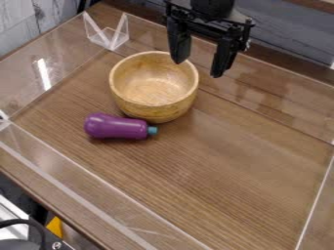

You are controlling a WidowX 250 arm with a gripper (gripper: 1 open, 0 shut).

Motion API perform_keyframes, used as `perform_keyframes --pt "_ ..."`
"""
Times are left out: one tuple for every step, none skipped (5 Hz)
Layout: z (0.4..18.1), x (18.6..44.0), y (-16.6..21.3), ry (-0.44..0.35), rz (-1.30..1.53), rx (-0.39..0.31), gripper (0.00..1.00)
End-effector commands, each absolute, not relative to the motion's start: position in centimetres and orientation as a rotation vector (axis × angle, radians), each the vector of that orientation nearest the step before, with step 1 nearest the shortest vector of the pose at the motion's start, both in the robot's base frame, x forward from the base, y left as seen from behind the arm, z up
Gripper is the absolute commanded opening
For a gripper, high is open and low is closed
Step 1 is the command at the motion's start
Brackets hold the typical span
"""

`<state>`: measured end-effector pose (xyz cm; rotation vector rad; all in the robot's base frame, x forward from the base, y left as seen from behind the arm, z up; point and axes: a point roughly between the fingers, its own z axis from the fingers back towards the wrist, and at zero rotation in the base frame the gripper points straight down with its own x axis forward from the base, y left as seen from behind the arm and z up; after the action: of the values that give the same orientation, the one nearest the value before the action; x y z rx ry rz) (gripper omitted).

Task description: Put the purple eggplant in the brown bowl

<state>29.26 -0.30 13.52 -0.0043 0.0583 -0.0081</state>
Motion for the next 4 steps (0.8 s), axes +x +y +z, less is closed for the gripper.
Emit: perform_keyframes --pt "12.9 29.8 0.2 0.075 0.023 -0.009 1.0" --pt "12.5 28.3 1.4 0.076 -0.069 -0.005 1.0" --pt "12.5 27.0 2.6 0.068 -0.176 0.004 0.0" --pt "13.2 25.7 4.6 0.075 -0.28 0.021 1.0"
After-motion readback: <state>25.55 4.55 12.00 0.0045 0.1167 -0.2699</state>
